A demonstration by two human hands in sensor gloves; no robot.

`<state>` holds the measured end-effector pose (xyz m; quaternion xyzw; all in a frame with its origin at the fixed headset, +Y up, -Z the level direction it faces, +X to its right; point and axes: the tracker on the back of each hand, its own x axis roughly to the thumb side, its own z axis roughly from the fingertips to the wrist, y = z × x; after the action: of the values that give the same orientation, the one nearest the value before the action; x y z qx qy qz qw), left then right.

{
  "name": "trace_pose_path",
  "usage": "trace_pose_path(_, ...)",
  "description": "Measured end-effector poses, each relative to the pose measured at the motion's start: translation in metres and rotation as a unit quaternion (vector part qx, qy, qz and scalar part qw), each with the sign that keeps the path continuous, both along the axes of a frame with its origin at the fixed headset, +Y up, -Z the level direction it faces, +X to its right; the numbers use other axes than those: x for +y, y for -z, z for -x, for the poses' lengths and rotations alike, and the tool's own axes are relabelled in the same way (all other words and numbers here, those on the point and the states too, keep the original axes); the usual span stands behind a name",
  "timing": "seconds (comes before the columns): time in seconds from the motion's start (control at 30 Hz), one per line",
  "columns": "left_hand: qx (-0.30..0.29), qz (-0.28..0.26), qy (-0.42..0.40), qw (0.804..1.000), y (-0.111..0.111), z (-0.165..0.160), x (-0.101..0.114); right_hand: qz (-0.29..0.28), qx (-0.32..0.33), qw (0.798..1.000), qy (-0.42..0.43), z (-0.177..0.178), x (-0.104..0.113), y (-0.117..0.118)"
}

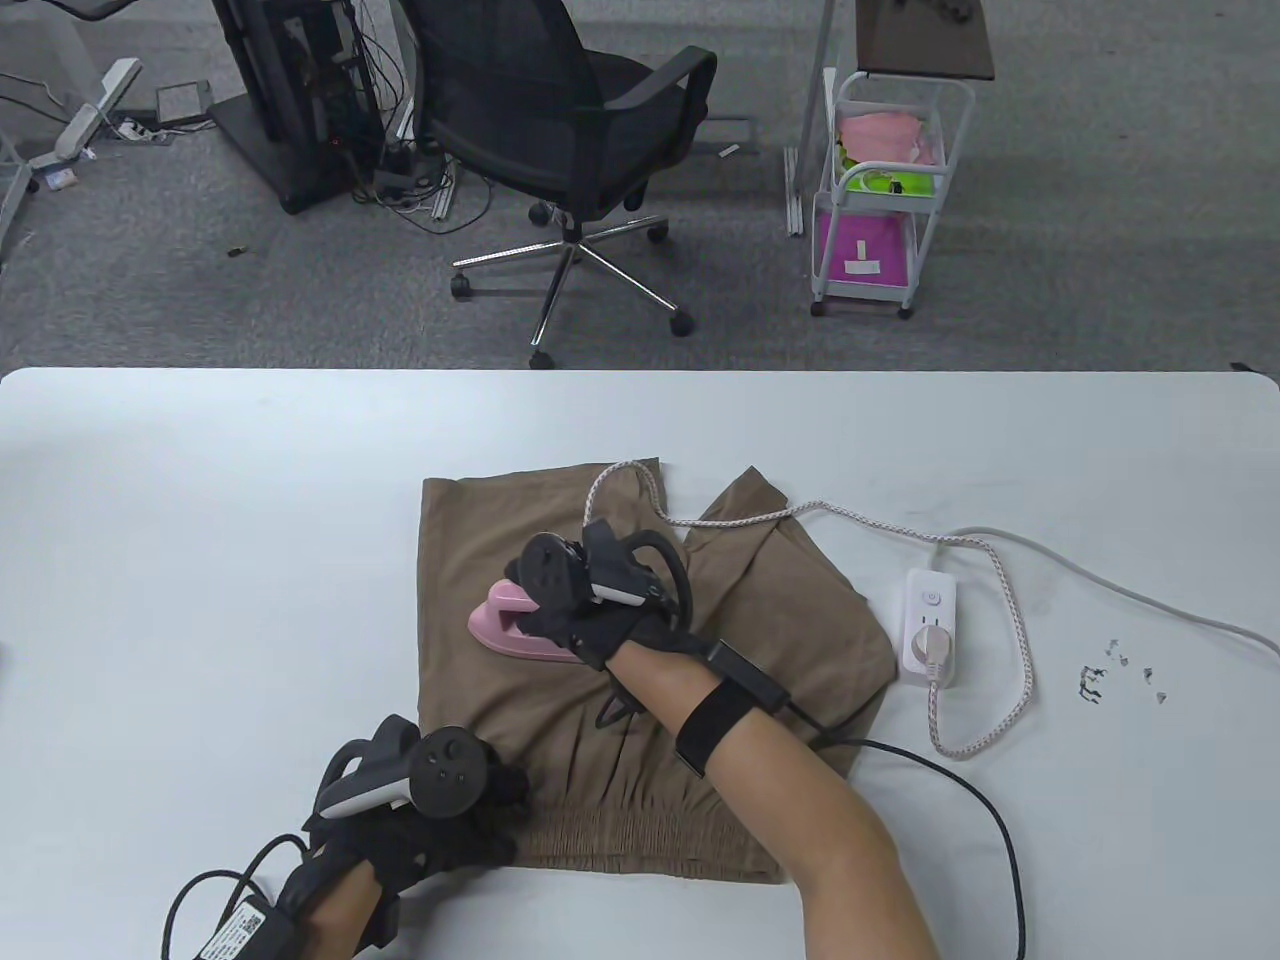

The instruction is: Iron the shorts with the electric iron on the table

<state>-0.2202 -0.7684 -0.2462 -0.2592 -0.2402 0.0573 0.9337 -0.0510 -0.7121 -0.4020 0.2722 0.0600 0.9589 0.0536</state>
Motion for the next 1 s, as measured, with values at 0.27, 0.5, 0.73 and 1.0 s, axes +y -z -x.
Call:
trace_pose_path(0.27,-0.004,0.0,0.002,1.0,0.001,0.0,0.0,-0.005,-0.023,1.0,-0.013,-0.042,0.002,-0.015)
trace_pose_path(0.5,-0.005,0.001,0.002,1.0,0.001,-0.001,0.0,-0.006,-0.029,1.0,-0.003,-0.047,0.001,-0.017)
trace_pose_path(0.73,-0.004,0.001,0.002,1.0,0.0,-0.001,0.0,0.004,-0.021,1.0,0.016,-0.019,-0.004,-0.013)
trace_pose_path(1.0,-0.001,0.002,0.001,1.0,0.0,-0.001,0.0,0.01,0.015,1.0,0.022,0.025,-0.005,-0.017)
